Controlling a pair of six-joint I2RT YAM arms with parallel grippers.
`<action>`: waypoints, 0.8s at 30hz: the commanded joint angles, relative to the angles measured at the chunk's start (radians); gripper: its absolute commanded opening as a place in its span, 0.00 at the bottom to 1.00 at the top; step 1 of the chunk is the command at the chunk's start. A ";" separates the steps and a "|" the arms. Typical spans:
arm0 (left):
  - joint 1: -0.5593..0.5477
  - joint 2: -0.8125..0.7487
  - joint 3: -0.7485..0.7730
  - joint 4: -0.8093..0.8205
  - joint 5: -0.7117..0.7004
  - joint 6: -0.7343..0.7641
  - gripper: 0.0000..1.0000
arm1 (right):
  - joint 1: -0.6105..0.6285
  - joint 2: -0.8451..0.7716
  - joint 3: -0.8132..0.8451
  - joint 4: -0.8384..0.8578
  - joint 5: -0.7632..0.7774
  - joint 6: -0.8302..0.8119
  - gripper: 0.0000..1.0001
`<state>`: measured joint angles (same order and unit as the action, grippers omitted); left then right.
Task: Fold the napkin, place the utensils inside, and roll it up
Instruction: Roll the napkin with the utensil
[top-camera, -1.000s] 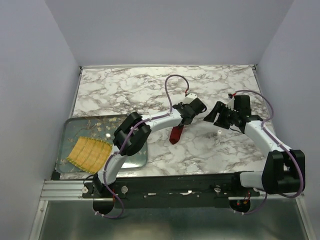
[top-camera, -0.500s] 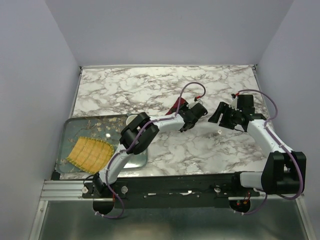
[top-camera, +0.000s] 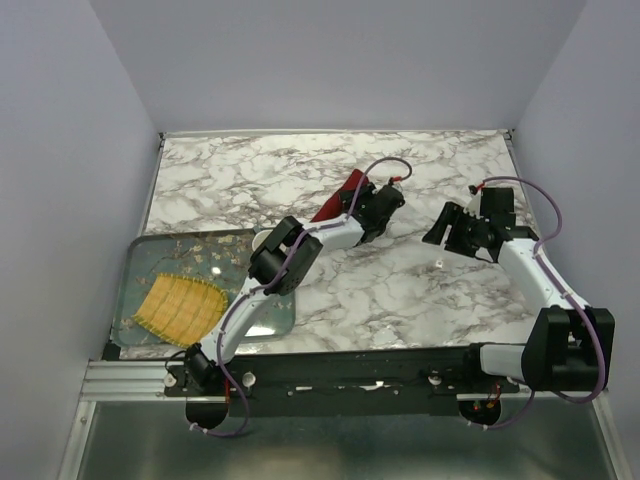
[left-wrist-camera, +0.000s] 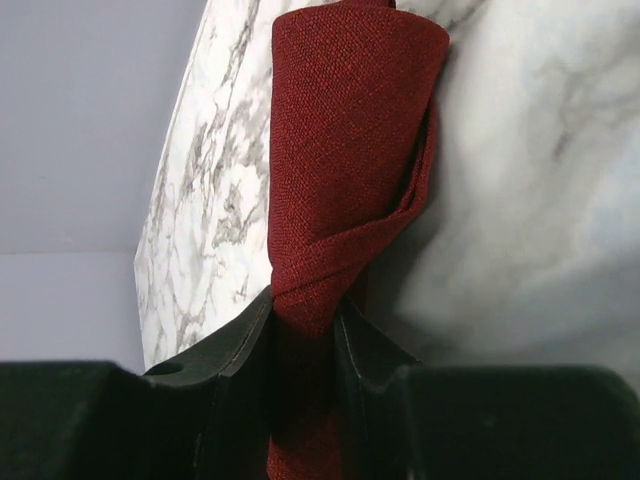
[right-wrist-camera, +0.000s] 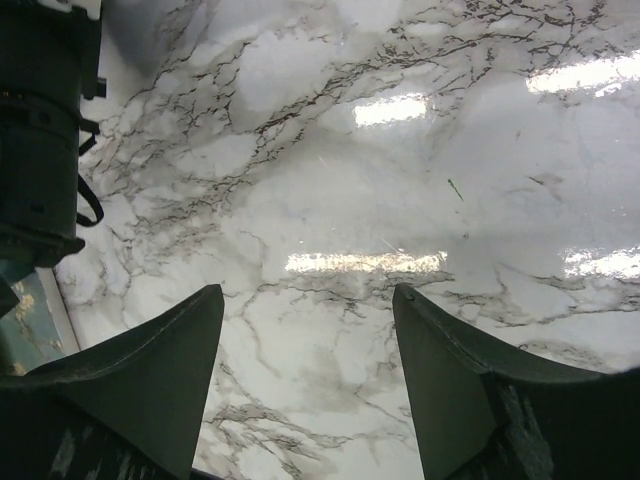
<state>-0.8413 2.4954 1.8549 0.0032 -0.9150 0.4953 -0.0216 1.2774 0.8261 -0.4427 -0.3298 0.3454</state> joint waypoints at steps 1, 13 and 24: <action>0.037 0.072 0.137 -0.021 0.079 0.036 0.34 | -0.011 0.000 0.039 -0.027 0.006 -0.028 0.77; 0.056 0.105 0.277 -0.173 0.180 -0.029 0.57 | -0.017 0.036 0.067 -0.028 -0.025 -0.026 0.77; 0.054 0.102 0.268 -0.204 0.157 -0.066 0.70 | -0.017 0.034 0.061 -0.027 -0.031 -0.032 0.77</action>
<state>-0.7860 2.5877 2.1086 -0.1658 -0.7643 0.4629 -0.0330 1.3083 0.8646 -0.4576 -0.3382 0.3294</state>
